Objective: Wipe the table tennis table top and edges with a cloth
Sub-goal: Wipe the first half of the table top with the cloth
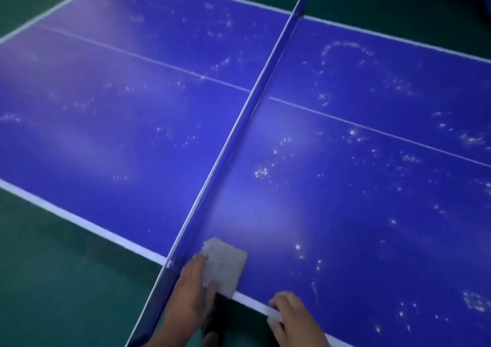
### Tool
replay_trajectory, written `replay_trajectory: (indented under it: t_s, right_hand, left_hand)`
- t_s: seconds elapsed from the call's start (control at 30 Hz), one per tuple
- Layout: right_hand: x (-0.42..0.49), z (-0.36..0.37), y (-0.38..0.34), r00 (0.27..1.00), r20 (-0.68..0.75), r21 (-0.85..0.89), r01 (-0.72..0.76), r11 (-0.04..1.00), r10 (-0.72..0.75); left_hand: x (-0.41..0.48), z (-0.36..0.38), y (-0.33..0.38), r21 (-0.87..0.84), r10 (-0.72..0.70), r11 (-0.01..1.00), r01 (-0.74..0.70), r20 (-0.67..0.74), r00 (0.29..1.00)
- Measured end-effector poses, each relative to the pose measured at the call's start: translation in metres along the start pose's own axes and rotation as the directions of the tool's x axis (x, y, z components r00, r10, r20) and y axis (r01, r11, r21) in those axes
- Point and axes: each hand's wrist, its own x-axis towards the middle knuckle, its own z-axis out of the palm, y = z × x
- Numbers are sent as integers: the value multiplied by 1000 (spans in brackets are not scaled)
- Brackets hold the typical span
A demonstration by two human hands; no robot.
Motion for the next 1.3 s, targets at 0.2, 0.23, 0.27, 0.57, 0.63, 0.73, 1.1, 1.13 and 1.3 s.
replay_trajectory:
  t_s: [0.2, 0.23, 0.27, 0.57, 0.63, 0.73, 1.1, 1.13, 1.3]
  right_hand:
    - [56, 44, -46, 983, -126, -243, 97, 965, -131]
    - [68, 51, -51, 974, -137, -281, 136, 950, -181]
    - [80, 55, -57, 967, -152, -295, 154, 943, -205]
    - [167, 77, -64, 931, -56, -428, 304, 851, -361]
    - [187, 65, -54, 926, -87, -431, 296, 852, -366]
    - [225, 34, -45, 926, -207, -435, 201, 878, -314]
    - [222, 30, -31, 939, -299, -432, 24, 902, -168]
    - [215, 37, -30, 938, -303, -439, 21, 898, -170]
    - [216, 39, -23, 938, -288, -499, 26, 866, -194]
  left_hand:
    - [11, 10, -18, -8, -149, 989, 149, -7, 989]
    - [9, 11, -23, -36, -140, 990, 139, -24, 990]
    - [10, 9, -24, -84, -160, 984, 157, -29, 987]
    - [10, 12, -35, -152, -136, 980, 131, -21, 991]
    - [16, 15, -34, -180, -113, 978, 102, -55, 992]
    - [34, 19, -35, -227, -135, 966, 121, -47, 990]
    - [75, 58, -65, 211, 164, 967, -141, -93, 982]
    - [75, 61, -68, 291, 189, 943, -162, -70, 979]
    - [78, 74, -68, 411, 171, 902, -131, -62, 983]
